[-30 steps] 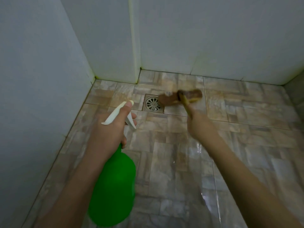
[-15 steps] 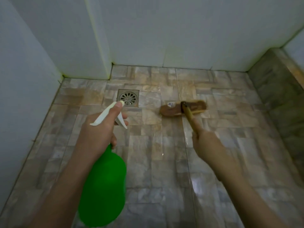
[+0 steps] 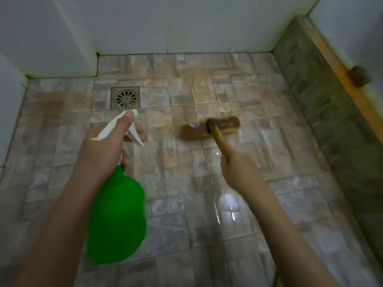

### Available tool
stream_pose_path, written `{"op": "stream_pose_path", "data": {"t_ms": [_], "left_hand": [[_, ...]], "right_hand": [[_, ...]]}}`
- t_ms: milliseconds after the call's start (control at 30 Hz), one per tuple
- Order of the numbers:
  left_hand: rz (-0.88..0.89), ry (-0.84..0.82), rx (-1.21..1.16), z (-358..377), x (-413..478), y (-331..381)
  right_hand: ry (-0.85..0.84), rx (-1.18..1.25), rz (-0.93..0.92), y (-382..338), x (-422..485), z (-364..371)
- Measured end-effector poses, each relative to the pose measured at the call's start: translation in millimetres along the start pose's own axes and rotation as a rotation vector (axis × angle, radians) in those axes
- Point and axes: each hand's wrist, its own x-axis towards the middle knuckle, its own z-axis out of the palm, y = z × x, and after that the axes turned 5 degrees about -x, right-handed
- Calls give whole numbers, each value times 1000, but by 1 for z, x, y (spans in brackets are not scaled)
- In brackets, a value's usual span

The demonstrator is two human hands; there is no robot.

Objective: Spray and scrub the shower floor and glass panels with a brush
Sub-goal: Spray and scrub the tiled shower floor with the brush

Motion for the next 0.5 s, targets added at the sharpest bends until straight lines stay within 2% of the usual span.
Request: {"op": "stream_pose_path", "data": {"t_ms": [67, 133, 267, 333, 433, 500], "left_hand": [[13, 0, -8, 2, -5, -1], [20, 0, -10, 1, -9, 0], [29, -14, -11, -7, -13, 2], [23, -9, -9, -10, -14, 2], [9, 29, -2, -15, -18, 1], [6, 55, -17, -19, -24, -2]], "right_hand": [[33, -2, -86, -5, 56, -5], [-26, -30, -112, -3, 77, -14], [-64, 102, 11, -2, -38, 5], [-126, 130, -7, -10, -72, 14], [-52, 5, -117, -23, -16, 16], [-75, -10, -169, -31, 26, 3]]}}
